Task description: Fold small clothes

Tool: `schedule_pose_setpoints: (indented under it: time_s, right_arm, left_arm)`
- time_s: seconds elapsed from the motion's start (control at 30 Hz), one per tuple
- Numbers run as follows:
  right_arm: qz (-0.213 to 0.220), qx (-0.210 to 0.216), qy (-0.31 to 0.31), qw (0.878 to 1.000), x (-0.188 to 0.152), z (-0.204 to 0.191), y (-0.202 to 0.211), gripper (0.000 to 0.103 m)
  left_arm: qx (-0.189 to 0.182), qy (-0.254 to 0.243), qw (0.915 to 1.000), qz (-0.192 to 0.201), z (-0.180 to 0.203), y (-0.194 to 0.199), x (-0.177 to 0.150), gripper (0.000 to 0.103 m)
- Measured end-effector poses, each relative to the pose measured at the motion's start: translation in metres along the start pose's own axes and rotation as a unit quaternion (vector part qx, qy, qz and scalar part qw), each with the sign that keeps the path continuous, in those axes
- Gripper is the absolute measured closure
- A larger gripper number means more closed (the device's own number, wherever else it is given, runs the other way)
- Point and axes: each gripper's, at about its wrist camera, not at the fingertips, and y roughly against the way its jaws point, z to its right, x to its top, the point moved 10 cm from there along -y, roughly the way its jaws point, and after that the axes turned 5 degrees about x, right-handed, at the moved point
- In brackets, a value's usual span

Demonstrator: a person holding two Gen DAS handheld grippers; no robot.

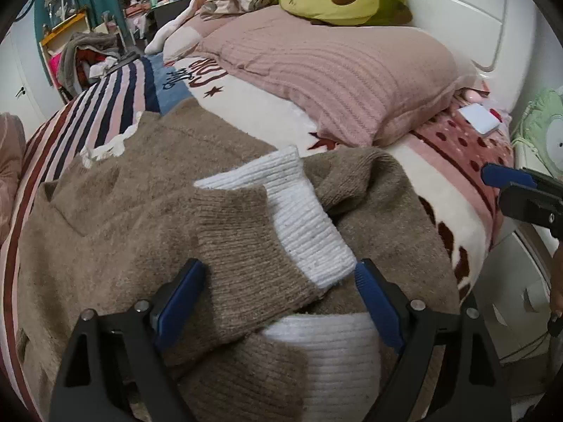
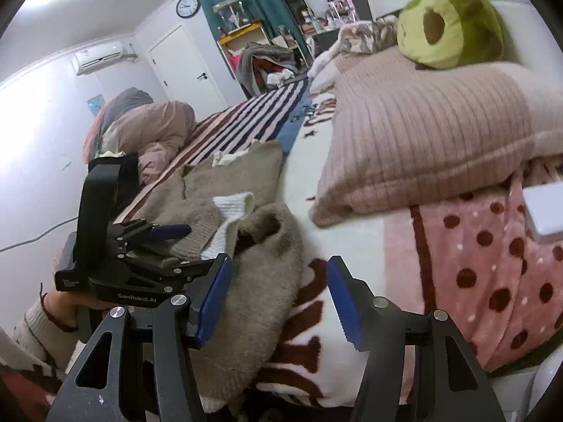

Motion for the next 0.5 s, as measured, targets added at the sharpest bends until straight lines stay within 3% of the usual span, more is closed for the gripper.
schedule_pose_setpoints:
  time_s: [0.03,0.1,0.13,0.2,0.37,0.5]
  right_arm:
    - [-0.002,0.002,-0.001,1.000,-0.001,0.002,-0.001,0.051]
    - [-0.003,0.004,-0.005,1.000,-0.003,0.003,-0.001,0.051]
    - [-0.004,0.006,-0.007,1.000,-0.003,0.005,-0.001,0.051]
    - [-0.005,0.009,-0.012,1.000,-0.004,0.006,-0.001,0.051]
    - [-0.011,0.012,-0.017,1.000,-0.005,0.003,-0.004,0.051]
    - [-0.013,0.012,-0.005,1.000,-0.002,-0.012,-0.004,0.051]
  left_arm:
    - [0.001,0.008,1.0000,-0.001,-0.001,-0.001,0.001,0.026]
    - [0.009,0.025,0.9997,0.000,-0.008,0.000,0.001,0.052]
    - [0.011,0.031,0.9995,0.001,-0.012,0.001,0.002,0.057]
    - [-0.009,0.051,0.9986,0.007,-0.016,0.007,0.004,0.083]
    - [-0.020,0.077,0.9954,0.053,-0.028,0.038,0.015,0.089]
    - [-0.026,0.121,0.9878,0.095,-0.049,0.072,0.015,0.090]
